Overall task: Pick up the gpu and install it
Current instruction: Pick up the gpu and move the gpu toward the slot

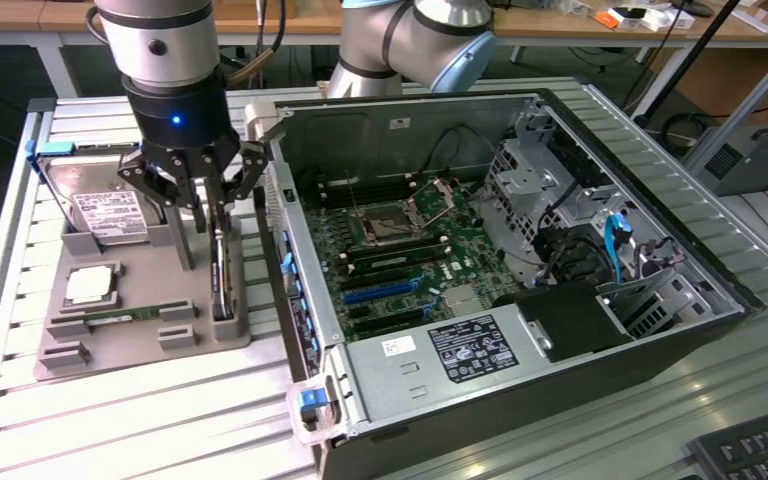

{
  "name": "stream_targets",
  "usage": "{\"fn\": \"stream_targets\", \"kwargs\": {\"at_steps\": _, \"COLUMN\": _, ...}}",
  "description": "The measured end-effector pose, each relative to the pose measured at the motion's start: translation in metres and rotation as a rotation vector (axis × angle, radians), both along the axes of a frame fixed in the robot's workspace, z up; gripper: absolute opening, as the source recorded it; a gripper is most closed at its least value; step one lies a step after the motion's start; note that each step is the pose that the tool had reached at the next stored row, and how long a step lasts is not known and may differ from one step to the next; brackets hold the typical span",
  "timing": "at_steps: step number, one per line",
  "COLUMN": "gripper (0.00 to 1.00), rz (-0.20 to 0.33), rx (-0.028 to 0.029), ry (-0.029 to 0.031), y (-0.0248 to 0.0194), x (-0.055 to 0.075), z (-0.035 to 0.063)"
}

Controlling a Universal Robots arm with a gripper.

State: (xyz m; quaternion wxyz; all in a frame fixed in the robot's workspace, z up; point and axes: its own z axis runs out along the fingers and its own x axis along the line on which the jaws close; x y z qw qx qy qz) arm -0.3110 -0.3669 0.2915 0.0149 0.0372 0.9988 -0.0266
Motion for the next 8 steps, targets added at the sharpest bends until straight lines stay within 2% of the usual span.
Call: {"fn": "stream_targets", "kwargs": {"at_steps": 8, "gripper": 0.29, "rz": 0.000, "rx": 0.0000, "ry": 0.0001, "y": 0.0000, "x": 0.0000, "z": 0.0016}}
